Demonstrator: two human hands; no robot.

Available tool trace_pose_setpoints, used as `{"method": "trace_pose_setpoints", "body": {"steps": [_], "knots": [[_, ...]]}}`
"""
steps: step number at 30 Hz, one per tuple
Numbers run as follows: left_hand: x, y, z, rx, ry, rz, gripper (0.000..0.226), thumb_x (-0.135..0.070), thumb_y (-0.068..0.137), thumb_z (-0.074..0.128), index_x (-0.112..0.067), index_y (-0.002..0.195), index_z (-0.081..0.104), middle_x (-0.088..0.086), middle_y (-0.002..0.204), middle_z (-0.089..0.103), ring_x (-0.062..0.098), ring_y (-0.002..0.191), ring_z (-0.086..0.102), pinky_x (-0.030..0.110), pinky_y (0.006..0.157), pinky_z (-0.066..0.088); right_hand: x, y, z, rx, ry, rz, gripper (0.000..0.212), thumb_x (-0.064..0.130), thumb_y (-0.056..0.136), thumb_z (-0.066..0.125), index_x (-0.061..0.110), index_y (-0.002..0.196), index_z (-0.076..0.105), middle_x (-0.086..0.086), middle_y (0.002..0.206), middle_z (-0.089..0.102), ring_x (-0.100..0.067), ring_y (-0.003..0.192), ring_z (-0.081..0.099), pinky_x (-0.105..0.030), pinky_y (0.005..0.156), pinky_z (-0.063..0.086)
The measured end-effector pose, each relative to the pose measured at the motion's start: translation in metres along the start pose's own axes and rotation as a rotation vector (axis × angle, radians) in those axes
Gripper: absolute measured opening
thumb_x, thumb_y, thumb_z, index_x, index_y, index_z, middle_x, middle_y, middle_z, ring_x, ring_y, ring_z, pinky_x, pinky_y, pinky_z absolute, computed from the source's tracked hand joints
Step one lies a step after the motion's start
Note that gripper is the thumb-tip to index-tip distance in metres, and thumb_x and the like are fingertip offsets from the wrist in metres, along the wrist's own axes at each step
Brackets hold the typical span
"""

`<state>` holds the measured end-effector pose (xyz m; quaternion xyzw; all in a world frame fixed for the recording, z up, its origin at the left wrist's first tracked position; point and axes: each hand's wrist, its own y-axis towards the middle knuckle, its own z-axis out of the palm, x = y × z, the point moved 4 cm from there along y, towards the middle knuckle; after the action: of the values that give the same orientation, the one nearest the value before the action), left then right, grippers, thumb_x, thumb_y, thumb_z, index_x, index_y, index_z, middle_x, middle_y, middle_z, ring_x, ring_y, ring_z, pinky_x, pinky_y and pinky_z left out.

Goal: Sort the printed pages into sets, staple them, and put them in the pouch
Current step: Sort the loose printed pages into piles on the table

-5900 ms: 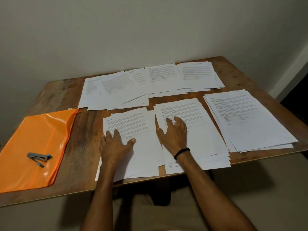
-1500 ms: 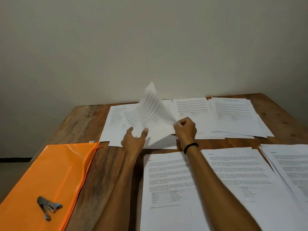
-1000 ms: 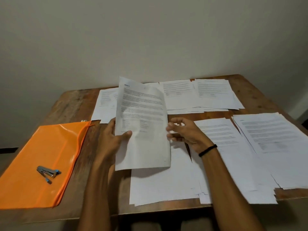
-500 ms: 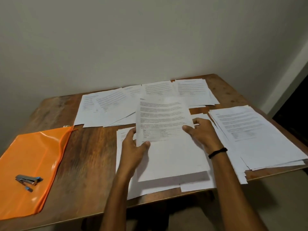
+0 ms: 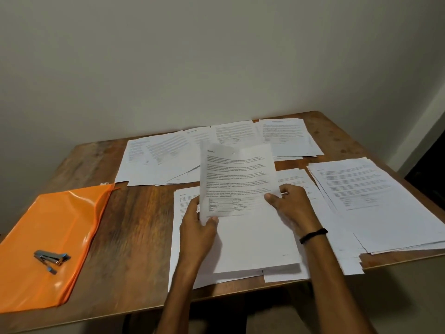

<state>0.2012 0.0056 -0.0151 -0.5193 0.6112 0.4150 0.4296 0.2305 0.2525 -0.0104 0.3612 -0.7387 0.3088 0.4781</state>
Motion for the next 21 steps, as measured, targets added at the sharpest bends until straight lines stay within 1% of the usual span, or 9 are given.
{"method": "trace_pose_setpoints", "body": {"steps": [3, 5, 7, 8, 11, 13, 15, 18, 21], "knots": [[0.012, 0.004, -0.013, -0.036, 0.043, -0.066, 0.058, -0.007, 0.088, 0.073, -0.029, 0.135, 0.045, -0.019, 0.117, 0.059, 0.006, 0.105, 0.061, 0.010, 0.074, 0.053, 0.005, -0.002, 0.013, -0.001, -0.008, -0.012, 0.016, 0.025, 0.082, 0.082, 0.021, 0.087, 0.068, 0.002, 0.100, 0.075, -0.019, 0.093, 0.071, -0.044, 0.087, 0.058], [0.020, 0.006, -0.025, -0.065, 0.129, -0.093, 0.058, -0.007, 0.090, 0.070, -0.028, 0.135, 0.042, -0.020, 0.119, 0.057, 0.006, 0.108, 0.058, 0.006, 0.075, 0.046, 0.009, -0.006, 0.030, 0.008, -0.095, -0.026, 0.025, 0.027, 0.083, 0.081, 0.016, 0.100, 0.066, 0.003, 0.103, 0.072, -0.018, 0.096, 0.067, -0.034, 0.083, 0.054], [0.029, 0.005, -0.036, -0.087, 0.288, -0.141, 0.062, -0.009, 0.090, 0.068, -0.024, 0.143, 0.038, -0.012, 0.132, 0.055, 0.017, 0.118, 0.057, 0.018, 0.082, 0.042, 0.007, -0.013, 0.053, 0.071, -0.218, -0.032, 0.035, 0.028, 0.085, 0.078, 0.013, 0.112, 0.061, 0.005, 0.104, 0.066, -0.016, 0.096, 0.061, -0.027, 0.079, 0.047], [0.034, 0.003, -0.041, -0.095, 0.374, -0.166, 0.065, -0.010, 0.090, 0.068, -0.021, 0.146, 0.036, -0.009, 0.135, 0.051, 0.021, 0.122, 0.055, 0.023, 0.086, 0.042, 0.004, -0.016, 0.066, 0.108, -0.287, -0.032, 0.040, 0.029, 0.086, 0.078, 0.013, 0.116, 0.057, 0.004, 0.107, 0.065, -0.018, 0.098, 0.061, -0.028, 0.081, 0.048], [0.051, 0.001, -0.050, -0.069, 0.625, -0.179, 0.078, -0.030, 0.087, 0.073, -0.023, 0.152, 0.030, 0.002, 0.152, 0.040, 0.028, 0.136, 0.042, 0.040, 0.109, 0.040, -0.006, -0.024, 0.095, 0.160, -0.509, -0.022, 0.059, 0.032, 0.086, 0.077, 0.013, 0.133, 0.048, -0.011, 0.126, 0.061, -0.030, 0.116, 0.059, -0.040, 0.096, 0.052], [0.062, 0.003, -0.051, -0.011, 0.764, -0.203, 0.071, -0.042, 0.089, 0.067, -0.028, 0.151, 0.034, 0.006, 0.156, 0.035, 0.029, 0.141, 0.034, 0.047, 0.113, 0.032, -0.005, -0.029, 0.104, 0.126, -0.671, -0.083, 0.065, 0.034, 0.089, 0.073, 0.015, 0.142, 0.041, -0.016, 0.131, 0.052, -0.033, 0.121, 0.051, -0.041, 0.101, 0.048], [0.067, 0.005, -0.049, 0.065, 0.839, -0.200, 0.058, -0.046, 0.092, 0.062, -0.030, 0.144, 0.042, 0.004, 0.154, 0.038, 0.029, 0.140, 0.034, 0.046, 0.113, 0.032, -0.002, -0.034, 0.109, 0.106, -0.804, -0.168, 0.058, 0.036, 0.093, 0.067, 0.020, 0.143, 0.043, -0.016, 0.134, 0.047, -0.032, 0.123, 0.045, -0.039, 0.103, 0.044], [0.072, 0.008, -0.046, 0.082, 0.842, -0.171, 0.052, -0.046, 0.091, 0.060, -0.030, 0.139, 0.046, 0.003, 0.152, 0.042, 0.029, 0.139, 0.036, 0.048, 0.112, 0.031, -0.003, -0.038, 0.112, 0.126, -0.886, -0.195, 0.037, 0.034, 0.098, 0.059, 0.019, 0.132, 0.056, -0.013, 0.134, 0.045, -0.031, 0.124, 0.041, -0.038, 0.102, 0.037], [0.076, 0.013, -0.045, 0.102, 0.817, -0.150, 0.051, -0.044, 0.091, 0.061, -0.030, 0.137, 0.049, 0.000, 0.151, 0.043, 0.028, 0.139, 0.036, 0.048, 0.113, 0.029, -0.002, -0.035, 0.112, 0.106, -0.909, -0.180, 0.036, 0.035, 0.098, 0.059, 0.017, 0.129, 0.057, -0.013, 0.132, 0.047, -0.031, 0.123, 0.042, -0.038, 0.102, 0.037]]}}
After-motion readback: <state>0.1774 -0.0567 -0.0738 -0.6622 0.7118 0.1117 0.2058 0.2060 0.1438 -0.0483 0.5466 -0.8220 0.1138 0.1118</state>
